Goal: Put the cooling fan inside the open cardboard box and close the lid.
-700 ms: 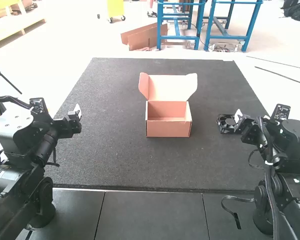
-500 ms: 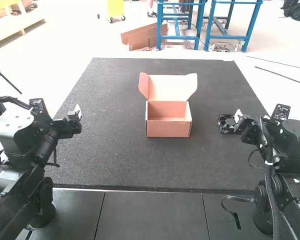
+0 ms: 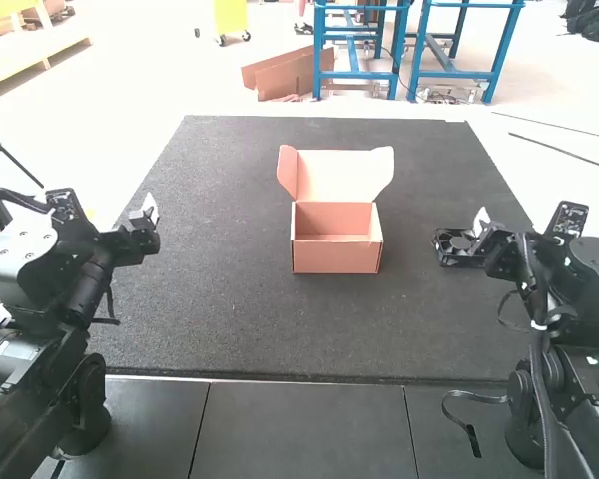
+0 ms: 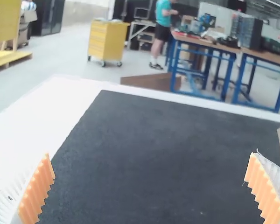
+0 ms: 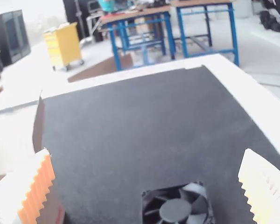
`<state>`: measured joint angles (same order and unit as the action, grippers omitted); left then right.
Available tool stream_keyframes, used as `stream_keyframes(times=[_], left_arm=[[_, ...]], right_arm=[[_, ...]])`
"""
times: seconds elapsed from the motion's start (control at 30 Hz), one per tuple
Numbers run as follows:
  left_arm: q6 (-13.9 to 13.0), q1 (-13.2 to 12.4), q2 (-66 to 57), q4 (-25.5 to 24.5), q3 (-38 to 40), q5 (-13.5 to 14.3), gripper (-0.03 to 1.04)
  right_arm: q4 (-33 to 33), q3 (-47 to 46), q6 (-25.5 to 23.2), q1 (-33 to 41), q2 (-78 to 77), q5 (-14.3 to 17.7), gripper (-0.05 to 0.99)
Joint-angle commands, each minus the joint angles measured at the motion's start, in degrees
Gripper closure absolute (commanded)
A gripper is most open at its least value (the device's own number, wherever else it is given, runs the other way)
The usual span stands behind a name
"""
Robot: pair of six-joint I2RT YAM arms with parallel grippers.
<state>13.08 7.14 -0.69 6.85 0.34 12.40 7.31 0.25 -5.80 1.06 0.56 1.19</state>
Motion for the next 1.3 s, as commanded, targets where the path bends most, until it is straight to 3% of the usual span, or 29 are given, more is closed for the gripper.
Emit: stream_keyframes(times=[0.0, 0.07, 0.23, 0.37, 0.63, 0.93, 1.07, 1.13, 1.27], left_arm=[[-2.3, -0.3, 0.8, 6.2, -0.3, -0.5, 0.04], [-5.0, -0.5, 0.7, 8.4, 1.1, -0.6, 0.04], [-6.1, 0.2, -0.3, 5.2, 7.0, -0.7, 0.04], [-6.1, 0.2, -3.0, 2.3, 10.5, -0.4, 0.04], [-6.1, 0.3, -10.0, 2.6, 15.7, 0.4, 0.04], [-5.8, -0.3, -27.4, 2.6, 30.2, 1.0, 0.04], [-5.4, -1.5, -33.7, 1.0, 36.0, 1.0, 0.04], [-5.3, -2.4, -36.1, -2.4, 38.9, 1.0, 0.04], [-5.3, -4.5, -42.3, -10.9, 44.3, 0.6, 0.04]], right_arm=[[6.7, -0.2, 0.7, 0.3, -0.6, 2.6, 0.02], [7.5, 1.0, 0.7, 0.3, -0.6, 2.9, 0.02], [5.3, 5.4, 0.7, 0.3, -0.4, 2.3, 0.02], [5.2, 7.7, 0.7, 0.3, 1.4, 2.5, 0.02], [5.0, 16.5, 0.7, 0.3, 12.9, 2.6, 0.02], [0.2, 30.3, -1.0, 0.3, 29.0, 3.6, 0.02], [-3.1, 35.7, -1.1, 0.3, 35.6, 7.9, 0.02], [-6.6, 39.4, -1.1, 0.2, 39.2, 11.8, 0.02], [-16.5, 48.5, -1.8, -0.7, 48.9, 16.5, 0.02]])
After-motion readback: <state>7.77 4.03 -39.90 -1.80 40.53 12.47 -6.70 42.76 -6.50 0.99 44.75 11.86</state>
